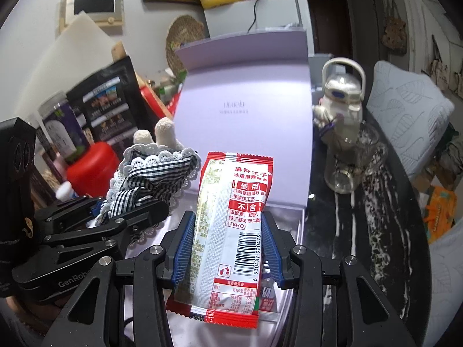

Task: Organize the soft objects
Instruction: 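Lower the scrunchie and snack packet into the lavender box with both tools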

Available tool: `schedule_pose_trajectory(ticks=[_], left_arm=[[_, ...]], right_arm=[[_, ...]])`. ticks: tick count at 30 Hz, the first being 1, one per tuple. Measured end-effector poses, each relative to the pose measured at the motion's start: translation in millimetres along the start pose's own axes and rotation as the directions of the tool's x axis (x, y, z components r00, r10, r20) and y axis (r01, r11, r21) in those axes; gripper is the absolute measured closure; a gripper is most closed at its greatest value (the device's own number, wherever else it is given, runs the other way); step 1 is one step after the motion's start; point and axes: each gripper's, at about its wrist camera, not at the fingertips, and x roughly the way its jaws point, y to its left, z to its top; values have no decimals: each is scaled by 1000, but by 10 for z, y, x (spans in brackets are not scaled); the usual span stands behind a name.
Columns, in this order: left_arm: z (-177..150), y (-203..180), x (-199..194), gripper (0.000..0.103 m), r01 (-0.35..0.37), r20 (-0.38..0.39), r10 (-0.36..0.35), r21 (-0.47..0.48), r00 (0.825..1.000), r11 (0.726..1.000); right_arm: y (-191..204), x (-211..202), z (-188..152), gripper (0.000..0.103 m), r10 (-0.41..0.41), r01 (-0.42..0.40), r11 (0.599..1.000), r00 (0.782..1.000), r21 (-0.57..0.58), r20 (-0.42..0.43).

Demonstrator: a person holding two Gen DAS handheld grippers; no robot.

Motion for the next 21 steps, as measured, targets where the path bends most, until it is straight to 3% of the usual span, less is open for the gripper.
schedule_pose_trajectory(ticks=[9, 21], left_arm=[[-85, 54, 262, 62, -35, -87, 34, -4, 996, 999], [-172, 91, 467, 62, -30, -188, 30, 5, 982, 1000]], right_arm=[[-72, 224, -68, 58, -47, 47, 999, 998, 3, -51], [-148, 457, -141, 58, -91, 92, 996, 990, 5, -111]])
